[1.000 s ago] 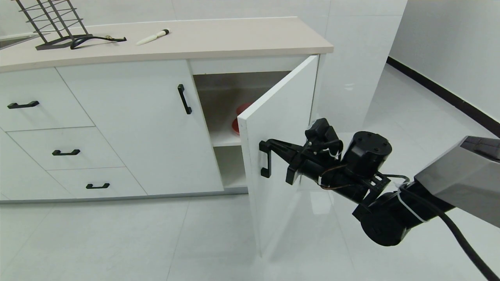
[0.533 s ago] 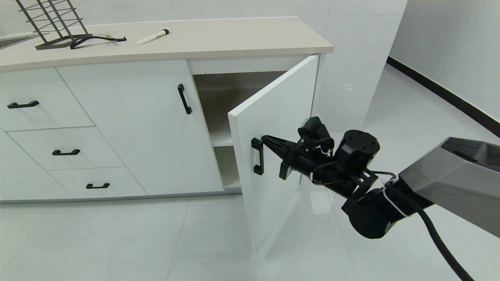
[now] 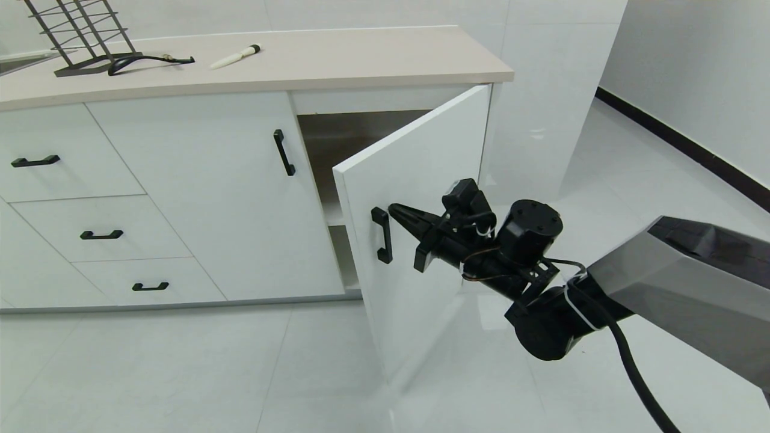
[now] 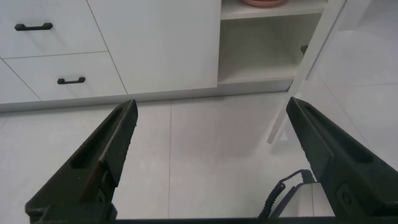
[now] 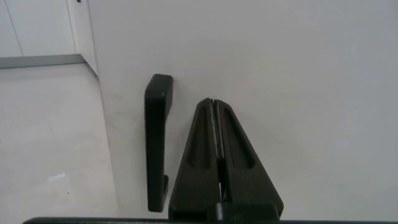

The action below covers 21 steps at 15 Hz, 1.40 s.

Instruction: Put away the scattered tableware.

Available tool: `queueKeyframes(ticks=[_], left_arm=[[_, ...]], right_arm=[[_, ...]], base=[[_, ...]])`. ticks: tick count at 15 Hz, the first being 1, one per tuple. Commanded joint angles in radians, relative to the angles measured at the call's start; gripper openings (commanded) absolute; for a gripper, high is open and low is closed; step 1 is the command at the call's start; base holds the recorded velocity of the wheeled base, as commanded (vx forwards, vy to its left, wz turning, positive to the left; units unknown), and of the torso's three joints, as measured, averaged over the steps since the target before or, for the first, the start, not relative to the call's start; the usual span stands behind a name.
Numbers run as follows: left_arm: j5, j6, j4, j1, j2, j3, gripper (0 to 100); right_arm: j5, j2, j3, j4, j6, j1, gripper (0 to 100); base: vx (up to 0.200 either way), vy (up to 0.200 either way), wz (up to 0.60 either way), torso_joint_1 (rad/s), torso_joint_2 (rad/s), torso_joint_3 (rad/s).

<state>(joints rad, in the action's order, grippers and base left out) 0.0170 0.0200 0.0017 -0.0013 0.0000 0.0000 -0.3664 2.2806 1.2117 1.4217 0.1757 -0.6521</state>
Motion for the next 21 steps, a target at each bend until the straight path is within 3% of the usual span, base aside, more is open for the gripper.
queueKeyframes(ticks=[1, 12, 17, 21], left_arm=[[0.000, 0.000, 0.000, 0.000, 0.000, 0.000, 100], [0.000, 0.000, 0.000, 0.000, 0.000, 0.000, 100], [0.000, 0.000, 0.000, 0.000, 0.000, 0.000, 100], [0.000, -0.002, 0.000, 0.000, 0.000, 0.000, 100]], right_arm=[[-0.002, 0.026, 0.022, 0.000, 0.001, -0.011, 0], [-0.002, 0.063, 0.038, 0.002, -0.001, -0.018, 0], [-0.002, -0.082, -0.086, 0.006, 0.001, -0.049, 0], [-0.002, -0.251, -0.271, 0.006, 0.001, -0.050, 0]], base=[[0.000, 0.000, 0.00, 0.000, 0.00, 0.000], [0.000, 0.000, 0.00, 0.000, 0.00, 0.000], [0.000, 0.000, 0.00, 0.000, 0.00, 0.000], [0.000, 0.000, 0.00, 0.000, 0.00, 0.000]])
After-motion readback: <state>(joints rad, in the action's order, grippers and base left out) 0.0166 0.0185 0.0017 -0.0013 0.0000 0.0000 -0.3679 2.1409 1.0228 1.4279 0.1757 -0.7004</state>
